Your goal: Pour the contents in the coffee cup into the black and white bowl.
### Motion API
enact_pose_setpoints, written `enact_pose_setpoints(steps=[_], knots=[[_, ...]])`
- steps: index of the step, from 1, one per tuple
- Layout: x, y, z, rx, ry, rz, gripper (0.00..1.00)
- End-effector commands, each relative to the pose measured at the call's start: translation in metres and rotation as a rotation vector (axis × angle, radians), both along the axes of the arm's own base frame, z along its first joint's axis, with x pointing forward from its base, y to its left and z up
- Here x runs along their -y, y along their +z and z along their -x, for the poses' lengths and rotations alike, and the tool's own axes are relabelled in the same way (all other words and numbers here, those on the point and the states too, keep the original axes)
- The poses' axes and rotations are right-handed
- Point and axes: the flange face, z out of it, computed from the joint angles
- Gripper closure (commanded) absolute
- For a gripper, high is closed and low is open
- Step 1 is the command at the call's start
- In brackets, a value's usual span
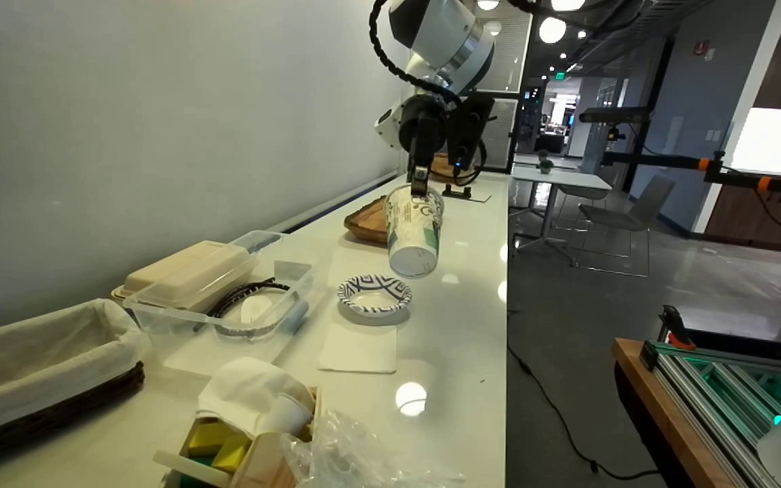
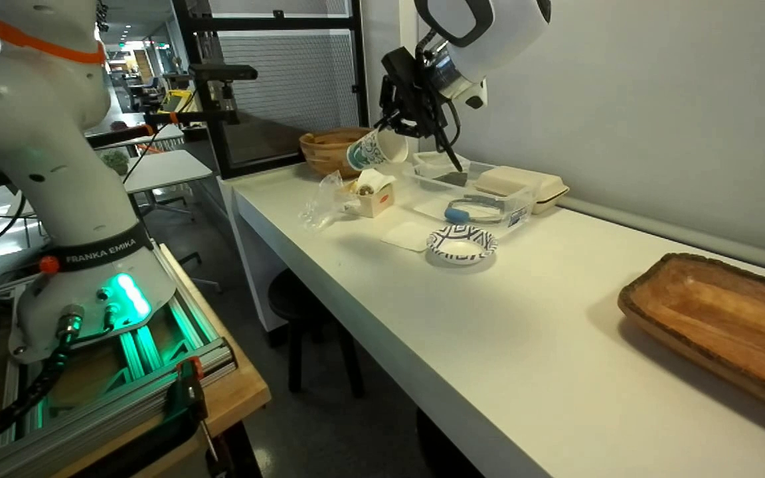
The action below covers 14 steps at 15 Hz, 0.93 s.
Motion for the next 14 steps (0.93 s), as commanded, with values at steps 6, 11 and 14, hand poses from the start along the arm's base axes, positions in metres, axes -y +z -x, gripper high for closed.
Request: enact_pose_setpoints(steps=[6, 11, 14], knots=[[0.069, -0.035, -0.002, 0.067, -0.001, -0.332, 0.99], [0.1, -0.053, -0.007, 0.101, -0.029, -0.412, 0.99], [0.112, -0.066, -0.013, 0.12, -0.036, -0.443, 0.99]])
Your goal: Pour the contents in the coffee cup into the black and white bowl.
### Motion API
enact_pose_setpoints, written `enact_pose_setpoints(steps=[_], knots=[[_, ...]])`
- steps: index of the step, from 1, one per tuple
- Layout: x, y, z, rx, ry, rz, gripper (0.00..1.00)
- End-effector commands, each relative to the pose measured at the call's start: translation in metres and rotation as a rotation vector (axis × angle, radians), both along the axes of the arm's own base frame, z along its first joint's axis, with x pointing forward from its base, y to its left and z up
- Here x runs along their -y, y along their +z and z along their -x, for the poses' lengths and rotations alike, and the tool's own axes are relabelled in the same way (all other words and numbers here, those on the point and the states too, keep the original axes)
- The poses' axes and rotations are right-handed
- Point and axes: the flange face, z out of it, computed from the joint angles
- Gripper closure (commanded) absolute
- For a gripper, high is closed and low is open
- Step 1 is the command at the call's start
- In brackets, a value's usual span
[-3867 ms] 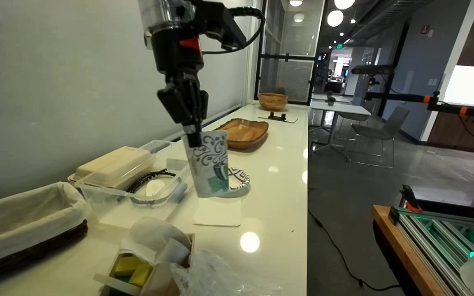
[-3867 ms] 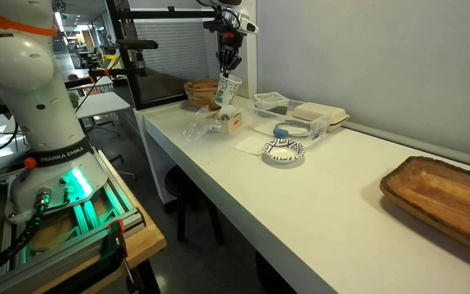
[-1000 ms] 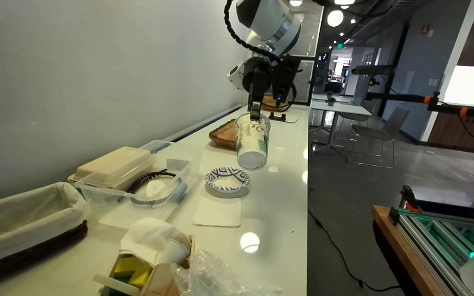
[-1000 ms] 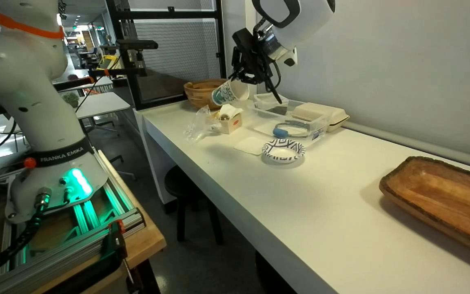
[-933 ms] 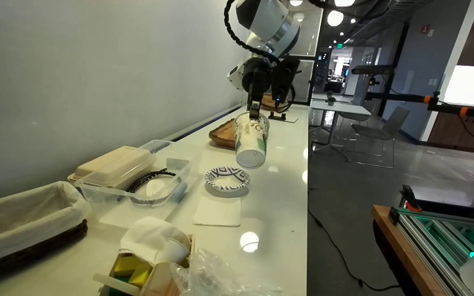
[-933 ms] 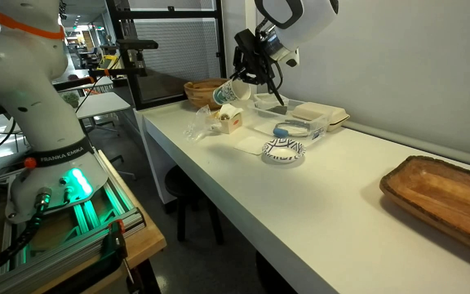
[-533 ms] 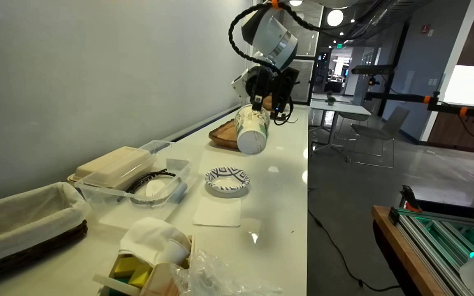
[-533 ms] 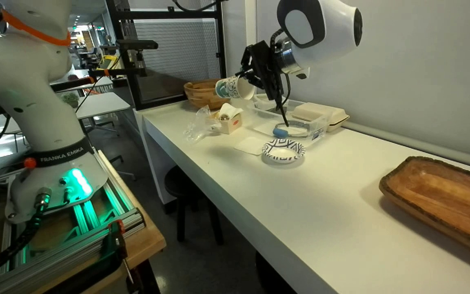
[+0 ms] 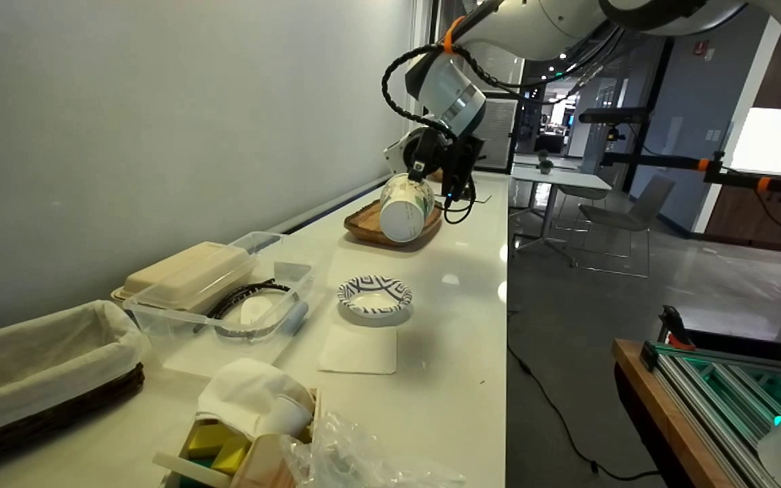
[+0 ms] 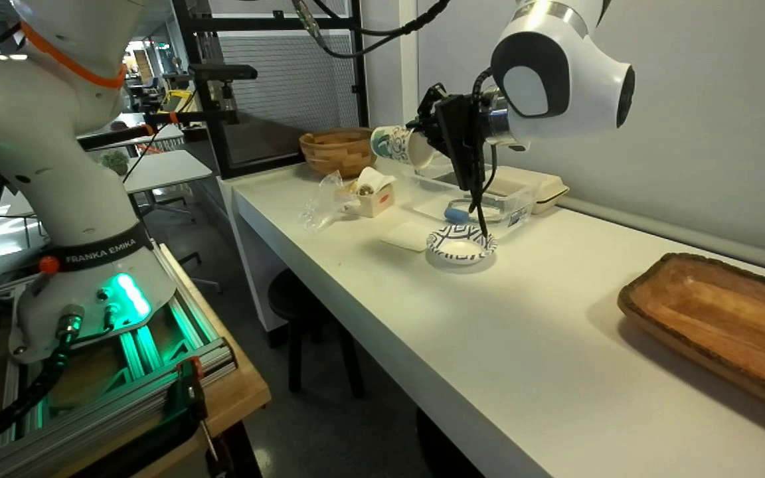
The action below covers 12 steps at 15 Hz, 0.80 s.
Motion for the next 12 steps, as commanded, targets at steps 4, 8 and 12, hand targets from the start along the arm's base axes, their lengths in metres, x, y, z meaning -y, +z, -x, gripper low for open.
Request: enact_pose_setpoints(steps=[4, 8, 12], knots=[[0.028, -0.03, -0.014, 0.045, -0.001, -0.123, 0.99], [0.042, -0.045, -0.01, 0.068, -0.028, -0.221, 0.99], [0.056, -0.056, -0.009, 0.081, -0.076, -0.282, 0.99]])
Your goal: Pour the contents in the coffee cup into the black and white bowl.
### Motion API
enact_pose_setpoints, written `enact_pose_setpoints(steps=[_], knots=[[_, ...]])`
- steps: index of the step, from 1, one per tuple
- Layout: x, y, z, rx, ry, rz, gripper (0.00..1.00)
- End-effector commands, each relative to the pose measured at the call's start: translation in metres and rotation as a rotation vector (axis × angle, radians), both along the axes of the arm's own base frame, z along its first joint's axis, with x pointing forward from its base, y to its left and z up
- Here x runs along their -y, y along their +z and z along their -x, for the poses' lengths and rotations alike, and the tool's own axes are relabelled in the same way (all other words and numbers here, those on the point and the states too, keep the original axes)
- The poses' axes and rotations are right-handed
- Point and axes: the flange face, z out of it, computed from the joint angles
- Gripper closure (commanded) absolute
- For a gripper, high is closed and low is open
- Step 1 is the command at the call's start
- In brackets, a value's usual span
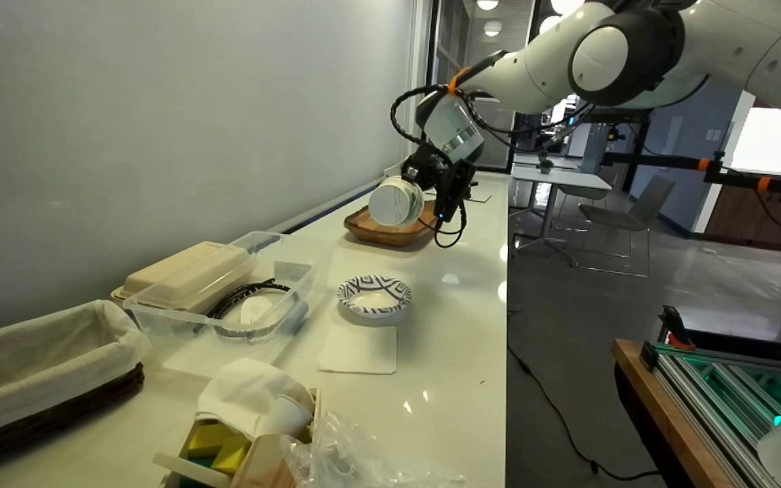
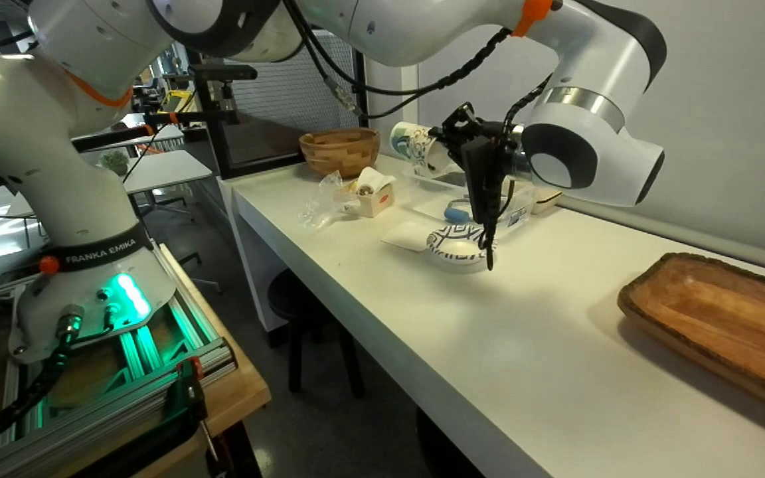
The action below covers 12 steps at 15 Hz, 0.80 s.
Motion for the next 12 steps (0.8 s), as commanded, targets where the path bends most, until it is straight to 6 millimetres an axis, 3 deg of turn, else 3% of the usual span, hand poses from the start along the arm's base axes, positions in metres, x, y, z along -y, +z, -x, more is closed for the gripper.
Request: enact_pose_setpoints(steps=[1, 4, 12], knots=[[0.014, -0.01, -0.003, 0.009, -0.024, -0.071, 0.99], [0.017, -0.018, -0.008, -0.005, -0.047, -0.083, 0.99], [-0.013, -0.031, -0.041, -0.109, 0.033, -0.048, 0.99]])
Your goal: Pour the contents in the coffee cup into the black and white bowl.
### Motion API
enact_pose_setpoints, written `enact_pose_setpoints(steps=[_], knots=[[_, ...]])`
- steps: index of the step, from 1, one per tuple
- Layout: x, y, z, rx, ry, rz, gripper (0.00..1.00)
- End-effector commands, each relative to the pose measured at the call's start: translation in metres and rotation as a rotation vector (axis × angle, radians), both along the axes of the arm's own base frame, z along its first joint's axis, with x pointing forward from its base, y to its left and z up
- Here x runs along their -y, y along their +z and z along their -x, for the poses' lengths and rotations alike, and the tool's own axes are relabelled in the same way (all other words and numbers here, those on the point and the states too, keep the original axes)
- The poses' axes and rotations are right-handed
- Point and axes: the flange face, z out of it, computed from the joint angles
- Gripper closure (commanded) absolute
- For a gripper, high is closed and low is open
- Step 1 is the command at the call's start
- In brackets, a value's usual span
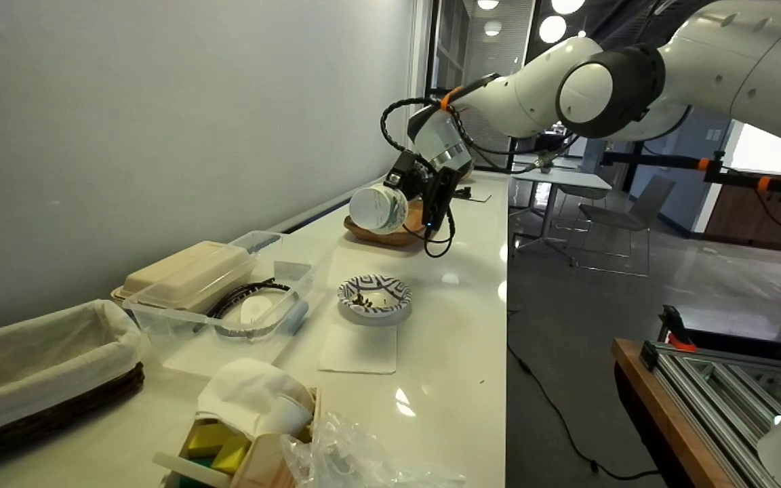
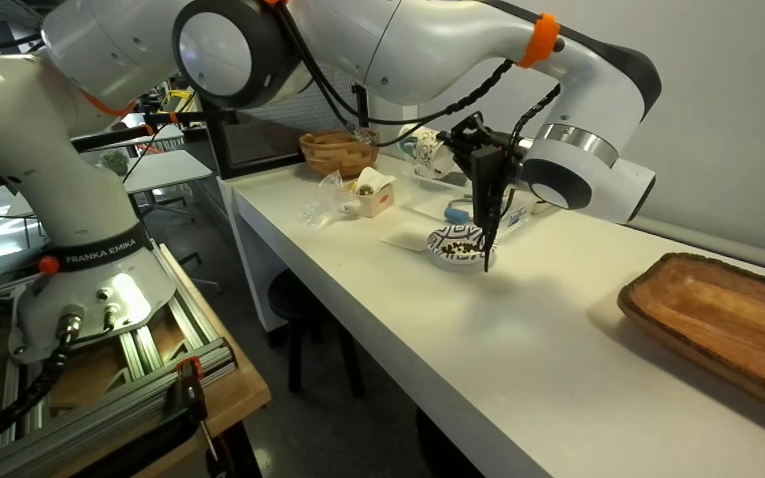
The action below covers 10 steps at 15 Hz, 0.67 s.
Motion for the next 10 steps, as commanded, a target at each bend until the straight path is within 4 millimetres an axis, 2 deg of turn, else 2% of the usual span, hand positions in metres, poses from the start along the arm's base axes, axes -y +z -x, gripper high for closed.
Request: enact_pose_setpoints(steps=[1, 5, 10], knots=[[-0.005, -0.009, -0.012, -0.04, 0.034, 0.022, 0.99], [-0.008, -0.012, -0.014, -0.031, 0.062, 0.017, 0.99], [-0.016, -0.013, -0.014, 0.036, 0.072, -0.072, 0.99]])
